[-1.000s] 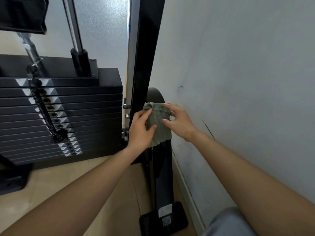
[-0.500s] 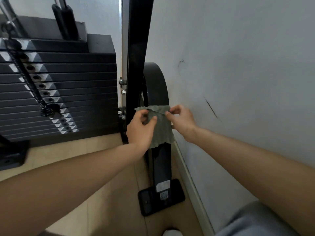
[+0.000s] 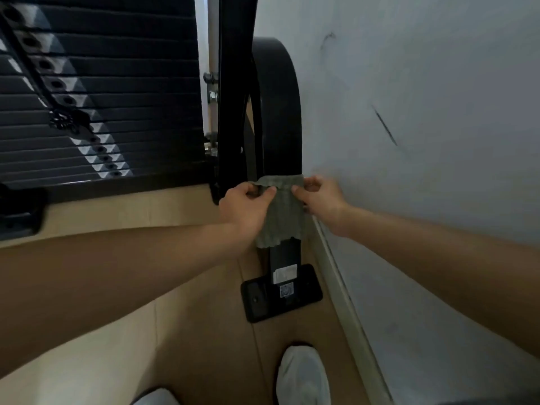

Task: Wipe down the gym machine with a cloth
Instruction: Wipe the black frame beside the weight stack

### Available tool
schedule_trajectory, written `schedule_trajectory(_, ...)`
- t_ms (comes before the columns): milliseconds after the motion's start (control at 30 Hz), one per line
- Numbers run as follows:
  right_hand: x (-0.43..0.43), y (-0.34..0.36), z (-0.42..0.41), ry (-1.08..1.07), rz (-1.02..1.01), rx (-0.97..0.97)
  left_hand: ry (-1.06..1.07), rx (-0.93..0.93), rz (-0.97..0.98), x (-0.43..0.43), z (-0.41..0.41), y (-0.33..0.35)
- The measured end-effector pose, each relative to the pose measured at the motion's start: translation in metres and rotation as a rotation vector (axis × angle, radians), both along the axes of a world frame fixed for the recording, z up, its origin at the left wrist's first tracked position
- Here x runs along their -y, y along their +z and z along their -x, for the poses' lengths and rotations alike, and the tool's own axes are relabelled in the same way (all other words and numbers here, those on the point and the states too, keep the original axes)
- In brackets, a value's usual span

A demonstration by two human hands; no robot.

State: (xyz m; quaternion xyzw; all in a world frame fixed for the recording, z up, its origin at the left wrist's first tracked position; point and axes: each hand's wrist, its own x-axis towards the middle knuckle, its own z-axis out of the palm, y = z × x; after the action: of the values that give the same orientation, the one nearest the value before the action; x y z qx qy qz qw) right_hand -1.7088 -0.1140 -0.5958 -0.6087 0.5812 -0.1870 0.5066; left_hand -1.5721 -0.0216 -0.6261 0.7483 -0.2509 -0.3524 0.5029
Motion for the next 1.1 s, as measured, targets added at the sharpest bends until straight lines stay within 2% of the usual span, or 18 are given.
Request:
schedule_trajectory(167,-0.027,-0.03,0.018,-0.021,0.001,-0.124,-0.053,-0.162,-0.023,-0.026,0.017,-0.026)
schedule_trajectory(300,-0.046,-0.047,0.025,-0.084,-0.196,-0.095,-0.083,-0.293,-0.117,-0.043,0.029,-0.044)
schedule_trajectory(567,-0.083,-0.082,0.051,-0.179,-0.415,-0.149,-0.266,-0.36,-0.299,-0.071,0.044,-0.081)
schedule_trajectory(767,-0.09,-0.087,0.058,-0.159,-0.457,-0.176,-0.4,-0.397,-0.371,-0.078,0.05,-0.102)
schedule_trajectory(900,-0.085,-0.083,0.053,-0.198,-0.472,-0.152,-0.378,-0.387,-0.403,-0.07,0.051,-0.139)
schedule_trajectory(1000,-0.08,-0.08,0.048,-0.213,-0.451,-0.096,-0.322,-0.29,-0.418,-0.062,0.046,-0.093)
schedule_trajectory(1100,-0.074,-0.08,0.042,-0.188,-0.342,-0.087,-0.305,-0.166,-0.415,-0.054,0.042,-0.077)
